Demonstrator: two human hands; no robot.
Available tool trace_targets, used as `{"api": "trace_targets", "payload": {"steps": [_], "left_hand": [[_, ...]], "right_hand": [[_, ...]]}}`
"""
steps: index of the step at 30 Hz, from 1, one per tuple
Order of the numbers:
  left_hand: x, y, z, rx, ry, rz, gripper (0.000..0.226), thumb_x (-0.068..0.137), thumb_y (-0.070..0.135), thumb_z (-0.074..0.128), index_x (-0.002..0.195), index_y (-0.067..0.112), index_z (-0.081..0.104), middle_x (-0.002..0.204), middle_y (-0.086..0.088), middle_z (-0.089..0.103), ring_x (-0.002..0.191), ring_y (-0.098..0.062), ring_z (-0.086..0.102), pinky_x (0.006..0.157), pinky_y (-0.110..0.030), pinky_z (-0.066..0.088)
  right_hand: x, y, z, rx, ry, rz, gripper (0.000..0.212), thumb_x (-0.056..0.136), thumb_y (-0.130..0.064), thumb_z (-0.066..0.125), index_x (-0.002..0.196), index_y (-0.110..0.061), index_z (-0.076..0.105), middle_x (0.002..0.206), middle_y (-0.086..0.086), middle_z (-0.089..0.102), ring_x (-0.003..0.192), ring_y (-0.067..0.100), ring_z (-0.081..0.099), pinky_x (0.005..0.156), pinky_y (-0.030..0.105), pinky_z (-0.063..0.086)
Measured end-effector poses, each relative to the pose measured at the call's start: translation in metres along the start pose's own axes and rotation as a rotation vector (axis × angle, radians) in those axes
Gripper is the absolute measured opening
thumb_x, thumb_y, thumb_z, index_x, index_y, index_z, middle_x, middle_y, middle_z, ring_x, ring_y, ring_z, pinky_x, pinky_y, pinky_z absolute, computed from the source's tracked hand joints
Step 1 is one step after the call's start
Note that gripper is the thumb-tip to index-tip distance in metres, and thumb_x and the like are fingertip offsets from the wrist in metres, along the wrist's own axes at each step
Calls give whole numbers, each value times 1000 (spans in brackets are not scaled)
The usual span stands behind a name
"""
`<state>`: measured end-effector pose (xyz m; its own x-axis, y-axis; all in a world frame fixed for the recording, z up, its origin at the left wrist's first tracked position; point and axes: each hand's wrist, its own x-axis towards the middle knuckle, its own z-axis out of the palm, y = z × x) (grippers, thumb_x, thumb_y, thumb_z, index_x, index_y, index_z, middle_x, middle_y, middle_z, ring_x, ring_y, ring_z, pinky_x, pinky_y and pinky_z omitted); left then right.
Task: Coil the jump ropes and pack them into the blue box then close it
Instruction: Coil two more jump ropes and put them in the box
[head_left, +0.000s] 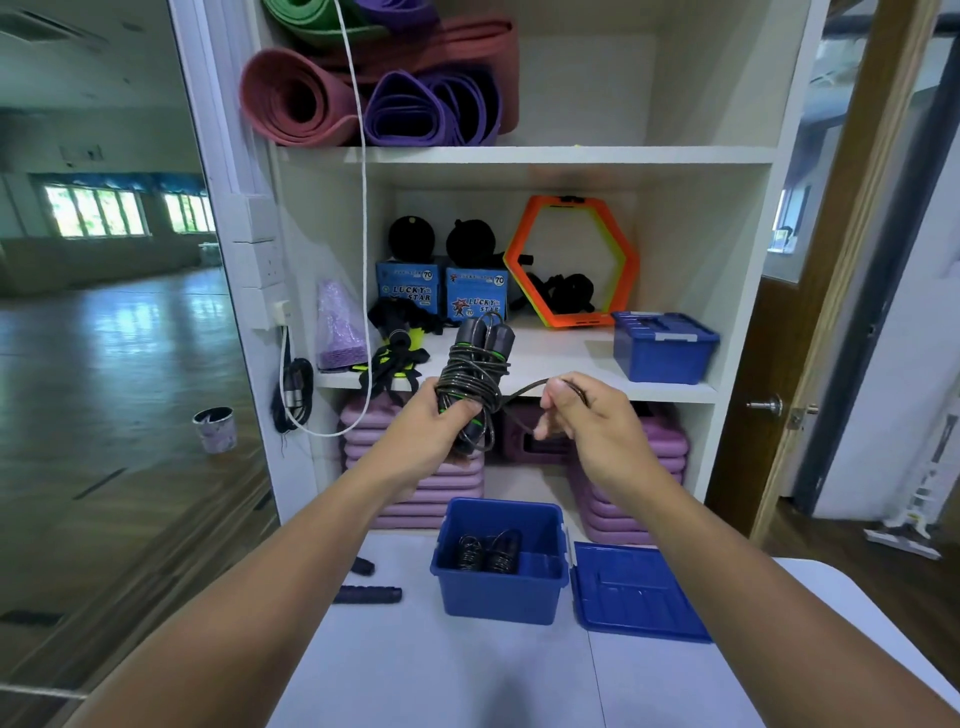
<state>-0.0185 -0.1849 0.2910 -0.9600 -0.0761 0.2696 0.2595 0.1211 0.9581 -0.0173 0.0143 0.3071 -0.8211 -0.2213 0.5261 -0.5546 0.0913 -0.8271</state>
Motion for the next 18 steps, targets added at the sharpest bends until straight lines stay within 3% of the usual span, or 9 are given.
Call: {"api": "trace_targets", "payload": {"steps": [3, 6, 8, 12, 15, 18], "left_hand": [[2, -1, 0, 43, 64, -6, 9, 99, 19, 58, 104, 22, 51, 91, -10, 65, 83, -28, 65, 59, -35, 54], [2, -7, 0, 49, 108, -11, 9, 100, 21, 57, 105, 21, 50, 93, -12, 64, 82, -28, 63, 58, -36, 53], [2, -9, 0, 4, 116, -16, 8, 100, 19, 56, 106, 21, 51, 92, -12, 65, 81, -26, 64, 58, -36, 52], [-3, -1, 5, -273, 163, -70, 6, 104, 14, 52, 100, 19, 53, 74, 0, 66, 66, -12, 66, 54, -28, 51], [-2, 6, 10, -535, 233, -125, 13, 104, 14, 50, 92, 10, 53, 70, -9, 61, 48, -13, 62, 45, -26, 48], [-1, 6, 12, -631, 285, -169, 13, 102, 18, 54, 100, 6, 55, 72, -12, 61, 46, -17, 62, 46, -27, 49]], "right_hand": [[-2, -1, 6, 71, 8, 56, 28, 104, -15, 45, 80, -10, 59, 42, -13, 45, 50, 12, 45, 86, 56, 51], [-4, -3, 11, 57, 9, 72, 31, 103, -14, 48, 75, -10, 60, 42, -15, 42, 44, 9, 38, 81, 56, 50], [-5, -6, 14, 86, 31, 102, 31, 103, -15, 49, 75, -9, 60, 40, -13, 41, 43, 9, 37, 86, 55, 52], [-9, -13, 18, 308, 62, 244, 30, 103, -15, 48, 75, -6, 57, 43, -7, 35, 43, 11, 41, 92, 43, 56], [-11, -10, 22, 345, 27, 319, 31, 103, -14, 47, 74, -8, 58, 45, -3, 38, 46, 13, 48, 99, 49, 51], [-13, -5, 22, 353, 12, 342, 30, 102, -13, 47, 75, -9, 59, 46, -1, 41, 49, 14, 52, 101, 53, 49]]}}
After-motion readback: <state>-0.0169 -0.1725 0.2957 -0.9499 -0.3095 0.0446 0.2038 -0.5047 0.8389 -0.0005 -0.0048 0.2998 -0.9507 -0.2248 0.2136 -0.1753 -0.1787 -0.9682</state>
